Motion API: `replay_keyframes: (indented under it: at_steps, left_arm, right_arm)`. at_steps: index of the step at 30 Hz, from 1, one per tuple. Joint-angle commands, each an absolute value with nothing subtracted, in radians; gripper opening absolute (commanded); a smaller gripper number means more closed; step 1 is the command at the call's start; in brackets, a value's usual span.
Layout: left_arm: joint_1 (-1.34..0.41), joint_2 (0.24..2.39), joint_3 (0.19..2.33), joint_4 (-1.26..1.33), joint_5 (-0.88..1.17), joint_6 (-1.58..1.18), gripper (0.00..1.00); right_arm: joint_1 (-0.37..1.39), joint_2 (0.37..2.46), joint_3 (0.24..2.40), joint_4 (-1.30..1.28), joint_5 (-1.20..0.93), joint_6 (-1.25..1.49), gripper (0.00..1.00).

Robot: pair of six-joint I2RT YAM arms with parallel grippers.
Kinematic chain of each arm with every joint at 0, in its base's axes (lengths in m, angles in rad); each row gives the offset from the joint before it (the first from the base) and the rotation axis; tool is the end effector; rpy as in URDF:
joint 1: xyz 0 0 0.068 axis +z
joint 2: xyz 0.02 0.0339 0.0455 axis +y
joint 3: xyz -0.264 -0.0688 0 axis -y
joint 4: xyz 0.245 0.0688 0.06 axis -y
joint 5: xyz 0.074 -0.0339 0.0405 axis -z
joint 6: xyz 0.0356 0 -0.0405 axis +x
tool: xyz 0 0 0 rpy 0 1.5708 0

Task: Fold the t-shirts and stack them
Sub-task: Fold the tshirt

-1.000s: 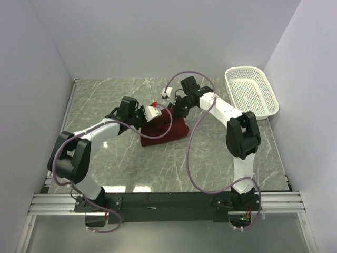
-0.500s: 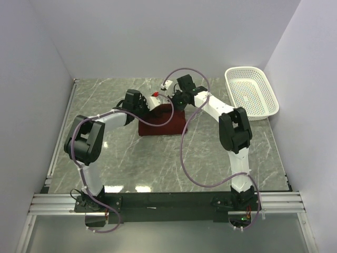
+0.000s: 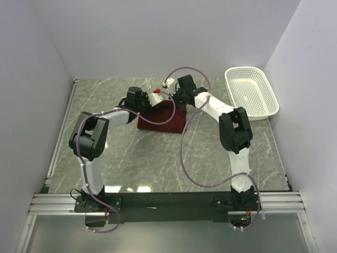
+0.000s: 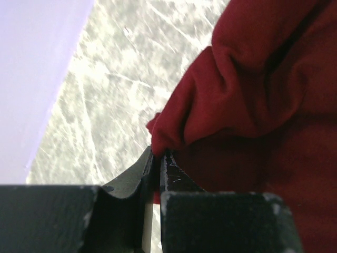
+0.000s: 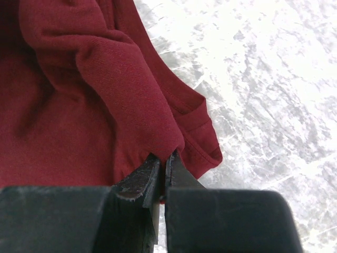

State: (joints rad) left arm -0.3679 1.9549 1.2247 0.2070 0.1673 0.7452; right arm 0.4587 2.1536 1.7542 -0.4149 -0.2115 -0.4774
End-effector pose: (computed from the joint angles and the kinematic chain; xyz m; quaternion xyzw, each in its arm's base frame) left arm 0.4047 -0.1623 0.1850 0.4913 0.7106 0.0224 0.5031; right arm 0.4352 0.2232 0.2148 -0.4517 0.8071 0.0947 0.3681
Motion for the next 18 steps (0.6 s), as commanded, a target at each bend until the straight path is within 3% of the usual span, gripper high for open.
replay_keyframes:
  at_steps: [1, 13, 18]
  left_arm:
    - [-0.368, 1.950, 1.273, 0.328, 0.222, 0.767, 0.01]
    - [-0.370, 1.985, 1.374, 0.374, 0.409, 0.750, 0.01]
    - [-0.376, 2.055, 1.453, 0.371, 0.419, 0.727, 0.01]
  right_arm:
    - [0.448, 2.080, 1.706, -0.355, -0.172, -0.442, 0.00]
    - [0.437, 1.924, 1.487, -0.198, -0.032, -0.276, 0.00]
    - [0.433, 1.962, 1.532, -0.216, 0.092, -0.222, 0.00]
